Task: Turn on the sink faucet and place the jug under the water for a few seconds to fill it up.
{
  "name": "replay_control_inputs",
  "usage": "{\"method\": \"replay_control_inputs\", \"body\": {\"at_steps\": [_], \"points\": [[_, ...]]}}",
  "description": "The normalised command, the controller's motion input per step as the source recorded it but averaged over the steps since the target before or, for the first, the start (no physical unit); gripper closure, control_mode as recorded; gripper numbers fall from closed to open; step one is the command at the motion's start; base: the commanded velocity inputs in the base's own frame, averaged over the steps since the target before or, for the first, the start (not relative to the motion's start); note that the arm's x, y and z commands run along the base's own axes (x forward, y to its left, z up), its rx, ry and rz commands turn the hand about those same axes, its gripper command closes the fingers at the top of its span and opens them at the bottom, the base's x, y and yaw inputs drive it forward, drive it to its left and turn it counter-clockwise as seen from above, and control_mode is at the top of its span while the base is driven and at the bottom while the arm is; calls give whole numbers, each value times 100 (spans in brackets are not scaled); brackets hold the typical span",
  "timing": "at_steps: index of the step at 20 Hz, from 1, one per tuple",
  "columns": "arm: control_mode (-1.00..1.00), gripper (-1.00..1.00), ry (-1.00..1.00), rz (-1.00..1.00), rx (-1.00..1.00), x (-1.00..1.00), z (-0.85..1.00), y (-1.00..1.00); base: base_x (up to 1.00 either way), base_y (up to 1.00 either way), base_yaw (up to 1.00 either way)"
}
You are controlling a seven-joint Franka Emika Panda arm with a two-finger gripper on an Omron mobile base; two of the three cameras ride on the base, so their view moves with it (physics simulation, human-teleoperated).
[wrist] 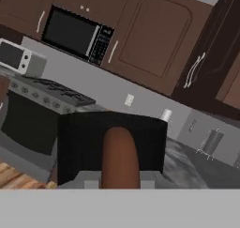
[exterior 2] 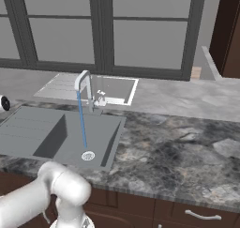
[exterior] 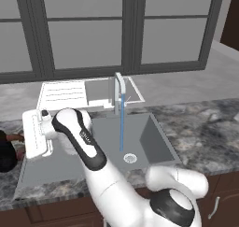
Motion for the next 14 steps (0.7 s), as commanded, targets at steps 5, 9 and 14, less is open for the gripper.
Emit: {"method": "replay_control_inputs", "body": {"at_steps": [5,9,14], "points": [[-100,100,0,-2,16,-50,53,-100,0,0,0],[-100,100,0,-6,12,-49,44,-100,0,0,0],[-100,100,1,-7,7,-41,42,-100,0,0,0]]}}
